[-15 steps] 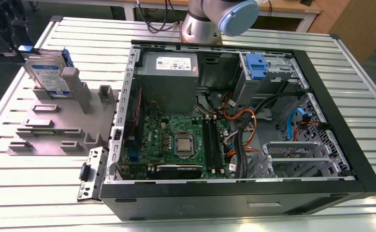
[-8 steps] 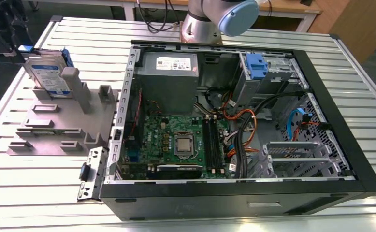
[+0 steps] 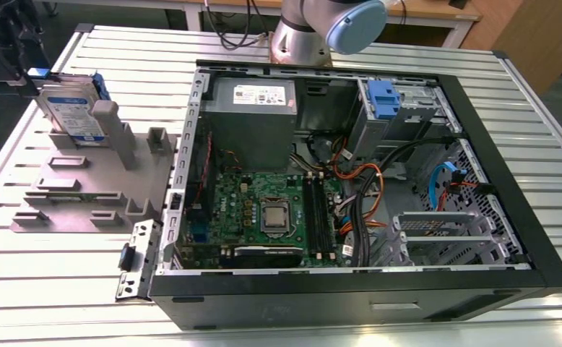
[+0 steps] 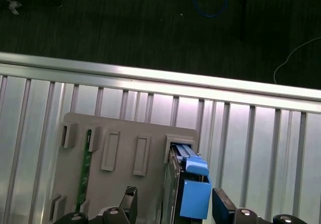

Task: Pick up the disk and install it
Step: 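Pick up the disk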

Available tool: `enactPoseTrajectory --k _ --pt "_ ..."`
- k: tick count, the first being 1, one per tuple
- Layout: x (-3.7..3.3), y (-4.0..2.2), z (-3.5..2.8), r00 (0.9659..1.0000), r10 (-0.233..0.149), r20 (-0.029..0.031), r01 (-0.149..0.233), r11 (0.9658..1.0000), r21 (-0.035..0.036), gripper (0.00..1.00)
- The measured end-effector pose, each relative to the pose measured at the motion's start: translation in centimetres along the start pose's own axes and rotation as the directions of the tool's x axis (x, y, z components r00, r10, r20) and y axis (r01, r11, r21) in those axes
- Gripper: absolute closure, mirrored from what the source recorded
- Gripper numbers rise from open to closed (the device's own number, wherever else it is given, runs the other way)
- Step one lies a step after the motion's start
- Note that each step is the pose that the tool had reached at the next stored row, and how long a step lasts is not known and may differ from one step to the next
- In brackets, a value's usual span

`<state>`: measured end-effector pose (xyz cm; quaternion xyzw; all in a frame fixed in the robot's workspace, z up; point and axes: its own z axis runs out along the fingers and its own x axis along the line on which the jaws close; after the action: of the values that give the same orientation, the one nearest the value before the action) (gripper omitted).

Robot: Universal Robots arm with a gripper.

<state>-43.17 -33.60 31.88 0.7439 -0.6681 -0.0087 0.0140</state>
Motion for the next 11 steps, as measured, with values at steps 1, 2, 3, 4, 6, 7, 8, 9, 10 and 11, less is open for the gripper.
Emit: enactPoseTrajectory --k 1,2,3,4,6,7,8,9,10,11 --pt "0.0 0.0 0.1 1.0 0.0 -0.0001 0.0 1.0 -0.0001 0.31" --pt "0.0 0.0 0.23 1.0 0.0 -0.0001 0.0 1.0 0.0 0.31" --pt "0.0 -0.01 0.4 1.0 0.0 -0.0001 0.0 1.0 -0.0001 0.31" --pt "0.0 -0.01 0.57 1.0 0.0 -0.0002 0.0 1.0 -0.0001 0.31" --pt "-0.01 -0.01 0.94 1.0 0.0 -0.0008 0.0 1.0 0.0014 0.31" --pt "-0.02 0.04 1.14 1.0 0.0 -0.001 0.0 1.0 0.0026 0.31" --pt "-0.03 0.1 1.31 1.0 0.0 -0.0011 0.0 1.0 0.0037 0.31" --pt "-0.04 0.19 1.48 1.0 0.0 -0.0014 0.0 1.0 0.0052 0.31" --pt "-0.05 0.24 1.61 1.0 0.0 -0.0016 0.0 1.0 0.0077 0.31" --pt "-0.1 0.29 1.7 1.0 0.0 -0.0017 0.0 1.0 0.0097 0.31"
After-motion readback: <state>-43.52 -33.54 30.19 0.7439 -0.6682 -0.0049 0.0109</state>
